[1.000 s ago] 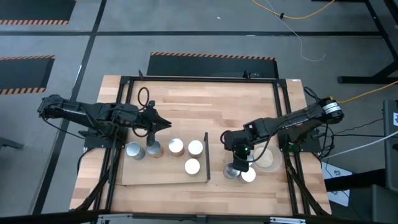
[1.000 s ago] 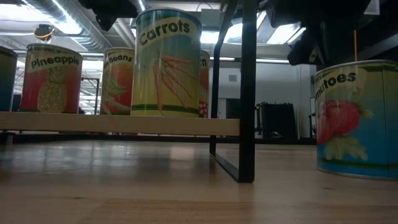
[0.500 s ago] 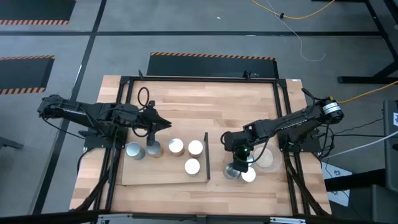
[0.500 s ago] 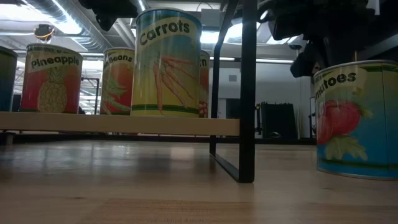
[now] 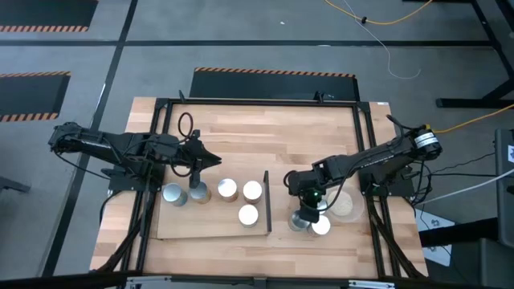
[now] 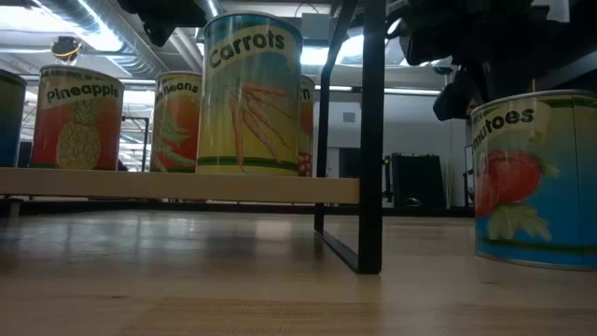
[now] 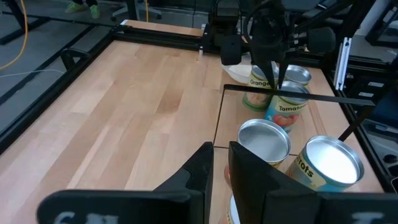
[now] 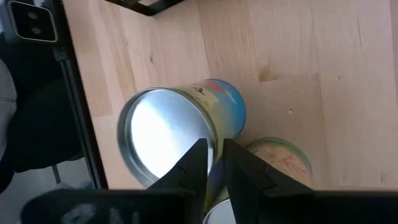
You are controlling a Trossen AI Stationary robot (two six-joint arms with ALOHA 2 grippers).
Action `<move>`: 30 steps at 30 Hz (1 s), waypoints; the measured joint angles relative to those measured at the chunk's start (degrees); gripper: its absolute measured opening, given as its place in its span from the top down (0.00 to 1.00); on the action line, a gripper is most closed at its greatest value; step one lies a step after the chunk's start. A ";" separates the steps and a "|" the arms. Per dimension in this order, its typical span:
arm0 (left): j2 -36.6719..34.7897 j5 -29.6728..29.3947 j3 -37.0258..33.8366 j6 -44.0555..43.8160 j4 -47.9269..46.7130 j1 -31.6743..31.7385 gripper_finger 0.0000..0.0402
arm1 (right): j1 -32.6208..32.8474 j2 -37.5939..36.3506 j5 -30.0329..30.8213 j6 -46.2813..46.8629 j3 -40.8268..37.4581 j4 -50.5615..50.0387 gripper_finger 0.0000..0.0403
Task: Pick and place cans onto a shelf
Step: Put the tomato can on the shelf
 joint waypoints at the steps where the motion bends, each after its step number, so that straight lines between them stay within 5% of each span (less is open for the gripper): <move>1: -0.02 0.00 0.02 0.00 -0.03 0.00 0.89 | 0.00 0.25 -0.01 0.00 0.00 0.04 0.86; 30: -0.02 0.00 0.00 0.15 -0.09 -0.02 0.89 | -1.06 2.00 0.57 -6.13 1.96 1.38 0.99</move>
